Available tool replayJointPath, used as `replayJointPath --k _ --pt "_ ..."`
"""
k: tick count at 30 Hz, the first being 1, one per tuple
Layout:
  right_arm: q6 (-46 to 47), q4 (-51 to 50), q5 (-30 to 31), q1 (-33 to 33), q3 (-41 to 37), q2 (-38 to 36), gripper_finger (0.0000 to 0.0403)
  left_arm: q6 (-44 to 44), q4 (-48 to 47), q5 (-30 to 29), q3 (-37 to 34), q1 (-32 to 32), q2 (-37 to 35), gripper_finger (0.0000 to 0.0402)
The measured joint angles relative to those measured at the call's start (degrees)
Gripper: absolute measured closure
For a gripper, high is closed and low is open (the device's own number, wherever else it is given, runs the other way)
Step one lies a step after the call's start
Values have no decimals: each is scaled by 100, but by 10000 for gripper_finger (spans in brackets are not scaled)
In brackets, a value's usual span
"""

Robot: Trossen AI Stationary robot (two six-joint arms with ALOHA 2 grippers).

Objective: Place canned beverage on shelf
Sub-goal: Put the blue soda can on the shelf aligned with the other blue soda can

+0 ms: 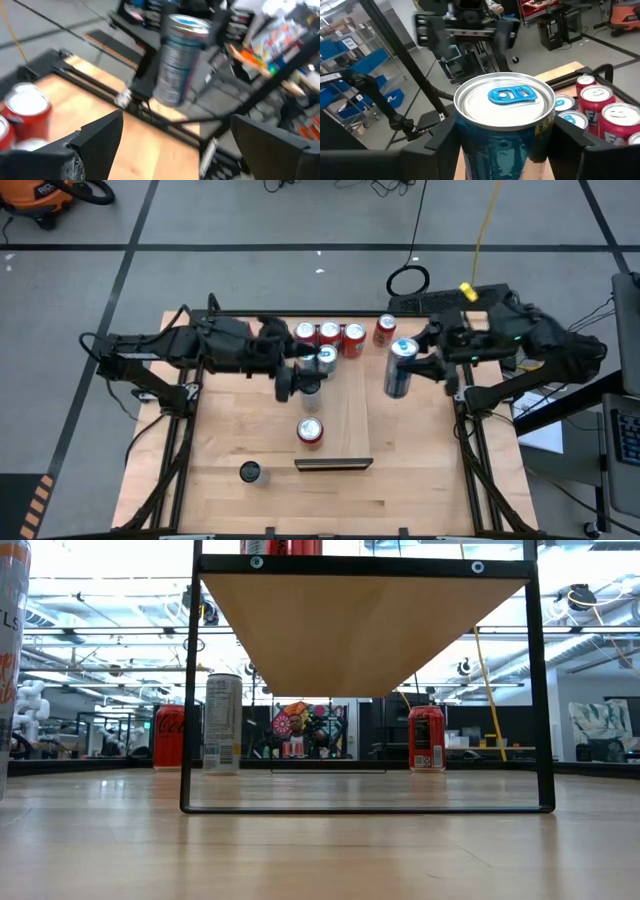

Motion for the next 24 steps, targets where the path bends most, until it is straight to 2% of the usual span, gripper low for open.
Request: replayJointPath --k 4,10,15,20,24 --pt "5 566 5 0 -507 -1 195 71 -334 81 0 -194 0 29" --pt "-3 950 -5 0 -733 18 195 809 -376 57 0 -252 -25 44" --pt "-141 1034 -6 0 -733 16 195 1154 -380 -58 2 -184 -58 106" --pt "-614 1164 17 -21 -733 18 195 1583 -386 -561 2 -165 -50 174" --pt "-607 1181 114 -76 -733 35 195 1674 -297 -727 2 -166 29 193"
